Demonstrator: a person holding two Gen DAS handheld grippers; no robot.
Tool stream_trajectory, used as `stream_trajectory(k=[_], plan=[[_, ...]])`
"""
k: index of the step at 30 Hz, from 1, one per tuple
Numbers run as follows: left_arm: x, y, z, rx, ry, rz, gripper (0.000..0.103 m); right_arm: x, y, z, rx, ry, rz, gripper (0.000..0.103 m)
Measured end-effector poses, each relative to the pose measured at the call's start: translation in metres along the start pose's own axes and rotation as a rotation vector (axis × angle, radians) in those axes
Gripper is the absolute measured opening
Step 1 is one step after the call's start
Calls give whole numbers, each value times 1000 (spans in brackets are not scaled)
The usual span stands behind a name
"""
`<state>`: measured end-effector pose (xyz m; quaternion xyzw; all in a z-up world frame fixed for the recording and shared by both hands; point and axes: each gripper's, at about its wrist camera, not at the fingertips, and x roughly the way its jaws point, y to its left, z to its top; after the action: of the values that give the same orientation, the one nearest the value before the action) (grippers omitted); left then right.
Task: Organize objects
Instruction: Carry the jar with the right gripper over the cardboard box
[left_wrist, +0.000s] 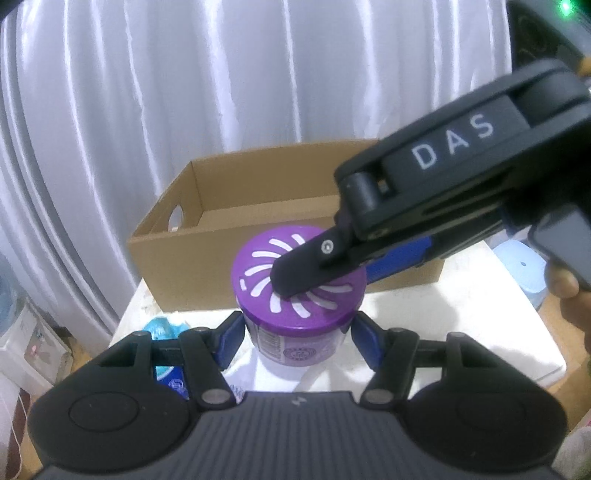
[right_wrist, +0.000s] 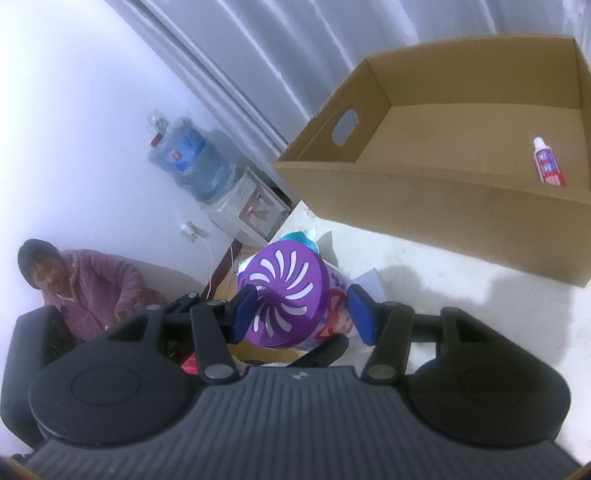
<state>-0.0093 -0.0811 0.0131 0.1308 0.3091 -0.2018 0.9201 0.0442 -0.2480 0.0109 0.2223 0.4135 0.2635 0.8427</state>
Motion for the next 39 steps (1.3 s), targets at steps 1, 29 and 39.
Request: stream_trajectory(k=[1,29,39], plan=[[0,-1,3,4,-3,1,65,-2,0,2,-2,-5,2,54],[135,64,171,72,67,-91,65,42,-40,190,-25,10,-41,54],[268,103,206,78,235,-105,65,148,-103,270,52,128,-99,53]])
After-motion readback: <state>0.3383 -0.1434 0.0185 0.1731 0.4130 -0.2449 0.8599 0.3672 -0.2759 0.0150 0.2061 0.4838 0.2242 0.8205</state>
